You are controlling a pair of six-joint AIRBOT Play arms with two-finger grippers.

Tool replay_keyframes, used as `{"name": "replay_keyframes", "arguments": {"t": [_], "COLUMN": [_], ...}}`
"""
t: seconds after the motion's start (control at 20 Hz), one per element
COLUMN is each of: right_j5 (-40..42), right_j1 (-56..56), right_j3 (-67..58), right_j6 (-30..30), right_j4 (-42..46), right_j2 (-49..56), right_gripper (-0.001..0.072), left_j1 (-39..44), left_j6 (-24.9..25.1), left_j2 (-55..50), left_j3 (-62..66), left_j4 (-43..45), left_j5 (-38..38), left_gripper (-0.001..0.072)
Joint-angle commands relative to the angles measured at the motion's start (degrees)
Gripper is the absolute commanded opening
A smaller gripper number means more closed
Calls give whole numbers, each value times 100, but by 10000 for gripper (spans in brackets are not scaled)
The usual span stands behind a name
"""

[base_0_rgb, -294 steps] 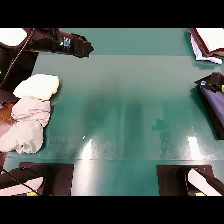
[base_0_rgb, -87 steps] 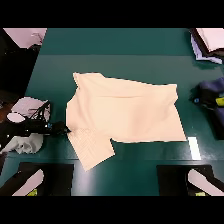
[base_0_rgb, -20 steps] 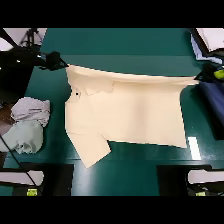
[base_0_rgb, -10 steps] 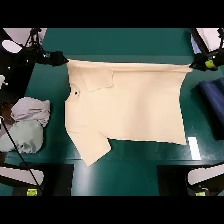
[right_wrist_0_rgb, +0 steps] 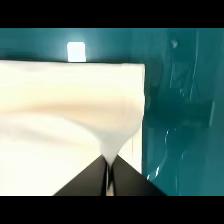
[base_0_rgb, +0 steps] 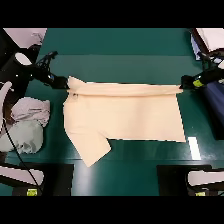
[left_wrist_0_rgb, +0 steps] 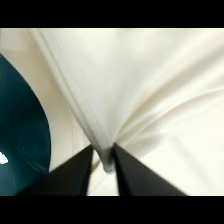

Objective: Fold the shirts.

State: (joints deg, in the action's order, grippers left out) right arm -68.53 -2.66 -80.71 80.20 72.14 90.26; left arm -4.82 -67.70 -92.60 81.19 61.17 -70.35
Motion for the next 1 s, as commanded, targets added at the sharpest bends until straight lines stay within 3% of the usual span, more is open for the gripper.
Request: {"name": "replay_keyframes", "arguments": {"t": [0.0, 0.05, 0.15, 0.3, 0.65, 0.95], "right_j5": [-2, -120, -409, -955, -1003, -1071], "right_j1": [-9, -94, -295, -632, -817, -804], "right_j3": [378, 378, 380, 380, 380, 380], "right_j6": [197, 197, 155, -33, -184, -184], "right_j4": [-20, -92, -173, -205, -210, -365], "right_j2": [-122, -192, -494, -1067, -1572, -1572], "right_gripper": [416, 454, 452, 451, 451, 451], "left_j1": [7, -17, -155, -240, 68, 68], "left_j6": [-616, -643, -702, -855, -1143, -1134], "left_j2": [2, 24, 229, 1231, 3674, 3788], "left_j3": [-214, -214, -282, -1419, -5346, -5895], "left_j4": [310, 339, 369, 387, -520, -846], "left_j5": [-319, -498, -942, -918, -210, 363], "left_gripper": [599, 601, 601, 601, 600, 600]}}
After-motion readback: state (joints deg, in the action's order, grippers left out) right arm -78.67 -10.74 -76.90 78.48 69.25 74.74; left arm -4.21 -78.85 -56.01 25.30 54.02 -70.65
